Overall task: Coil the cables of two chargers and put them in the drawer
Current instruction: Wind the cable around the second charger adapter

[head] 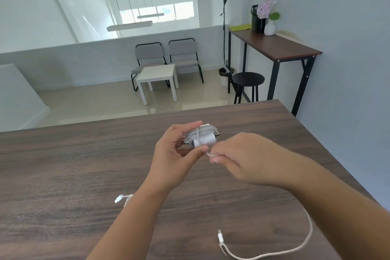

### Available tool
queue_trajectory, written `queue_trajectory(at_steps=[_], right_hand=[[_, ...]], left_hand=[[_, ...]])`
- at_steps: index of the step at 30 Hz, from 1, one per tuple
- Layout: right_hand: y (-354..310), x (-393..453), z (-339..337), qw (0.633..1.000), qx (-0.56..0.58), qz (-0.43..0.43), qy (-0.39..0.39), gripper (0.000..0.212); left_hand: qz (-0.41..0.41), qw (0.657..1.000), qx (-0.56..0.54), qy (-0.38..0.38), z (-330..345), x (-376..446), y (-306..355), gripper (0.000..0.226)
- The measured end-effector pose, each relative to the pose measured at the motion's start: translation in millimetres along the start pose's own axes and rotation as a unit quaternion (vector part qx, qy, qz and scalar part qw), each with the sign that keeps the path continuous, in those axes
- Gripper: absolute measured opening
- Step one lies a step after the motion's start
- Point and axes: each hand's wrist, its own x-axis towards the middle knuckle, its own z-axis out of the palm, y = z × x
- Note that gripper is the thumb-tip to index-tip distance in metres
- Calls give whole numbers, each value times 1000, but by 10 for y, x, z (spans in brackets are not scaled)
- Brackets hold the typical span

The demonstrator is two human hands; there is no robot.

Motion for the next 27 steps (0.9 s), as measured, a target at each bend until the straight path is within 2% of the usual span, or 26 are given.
queue_trajectory(at_steps=[9, 19, 24, 27], right_hand=[[137, 124, -249, 999, 5, -37, 21, 21], [158, 119, -197, 989, 119, -39, 82, 17], [281, 51, -456, 974, 219, 5, 55, 25], [444, 17, -495, 939, 342, 8, 32, 20]], left_hand=[[11, 994, 43, -95, 5, -1, 54, 49], [-1, 998, -17, -53, 80, -27, 97, 44], [-25, 991, -85, -99, 107, -87, 116, 46], [-32, 975, -168, -141, 86, -135, 168, 49]])
